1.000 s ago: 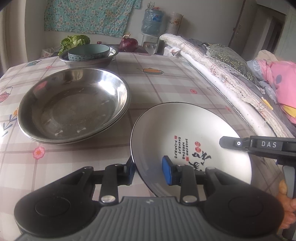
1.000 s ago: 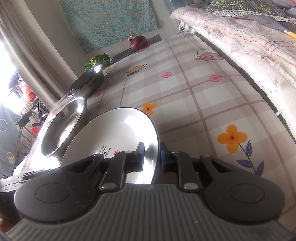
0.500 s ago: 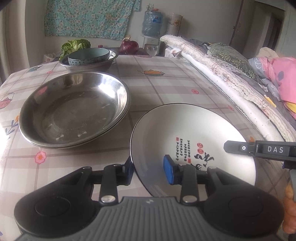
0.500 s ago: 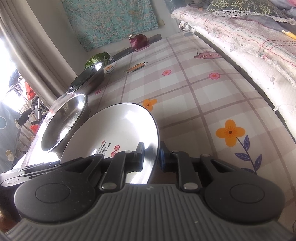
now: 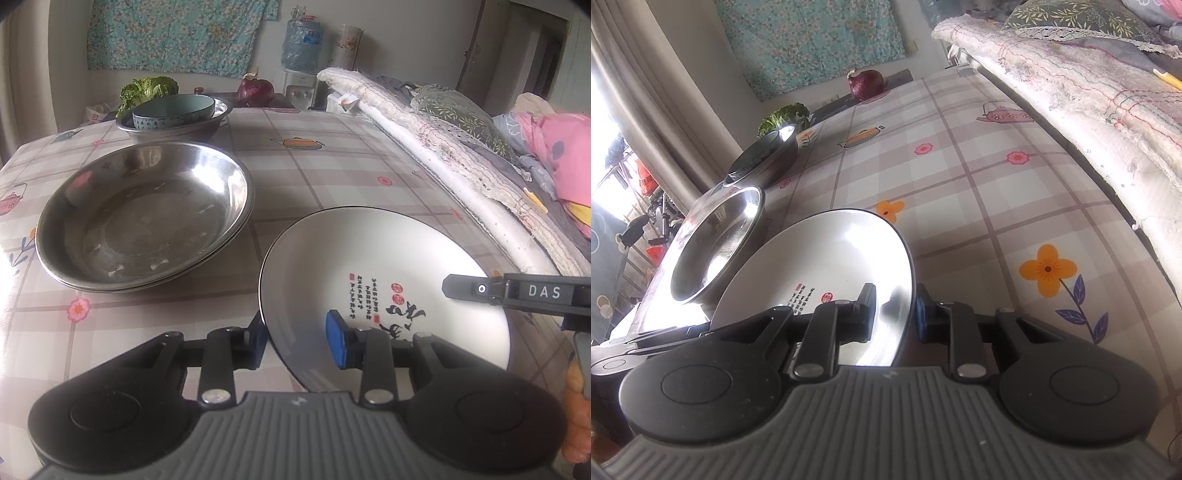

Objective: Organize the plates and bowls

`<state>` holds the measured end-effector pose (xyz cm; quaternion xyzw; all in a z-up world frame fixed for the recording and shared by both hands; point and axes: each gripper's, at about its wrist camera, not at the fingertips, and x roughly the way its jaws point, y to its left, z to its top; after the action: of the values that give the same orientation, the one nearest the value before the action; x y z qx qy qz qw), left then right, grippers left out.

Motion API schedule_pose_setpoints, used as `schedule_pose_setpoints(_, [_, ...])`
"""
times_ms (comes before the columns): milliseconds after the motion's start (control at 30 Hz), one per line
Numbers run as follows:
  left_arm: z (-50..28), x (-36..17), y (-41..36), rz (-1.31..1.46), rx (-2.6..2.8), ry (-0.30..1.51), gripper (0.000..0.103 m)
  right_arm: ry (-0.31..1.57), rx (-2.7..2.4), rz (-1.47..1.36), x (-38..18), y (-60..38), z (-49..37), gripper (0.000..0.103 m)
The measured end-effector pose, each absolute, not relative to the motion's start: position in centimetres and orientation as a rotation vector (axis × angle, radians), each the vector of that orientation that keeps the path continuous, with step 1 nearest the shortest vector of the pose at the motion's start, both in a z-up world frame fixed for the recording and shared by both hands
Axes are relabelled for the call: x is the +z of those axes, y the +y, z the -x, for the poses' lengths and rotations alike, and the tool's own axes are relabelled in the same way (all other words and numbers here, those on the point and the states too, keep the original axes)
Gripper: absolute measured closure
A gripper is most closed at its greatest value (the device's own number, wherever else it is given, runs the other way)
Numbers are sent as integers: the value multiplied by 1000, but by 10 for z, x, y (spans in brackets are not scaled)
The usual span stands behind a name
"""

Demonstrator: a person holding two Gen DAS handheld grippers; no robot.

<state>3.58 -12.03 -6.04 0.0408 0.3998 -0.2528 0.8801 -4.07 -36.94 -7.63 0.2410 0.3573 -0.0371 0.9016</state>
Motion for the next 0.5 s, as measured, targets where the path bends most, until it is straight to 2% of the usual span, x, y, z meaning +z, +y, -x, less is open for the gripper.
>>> schedule_pose_setpoints(500, [-36,-61,-121,-84,-528,837,69,733,-85,-510,-74,-372,42,82])
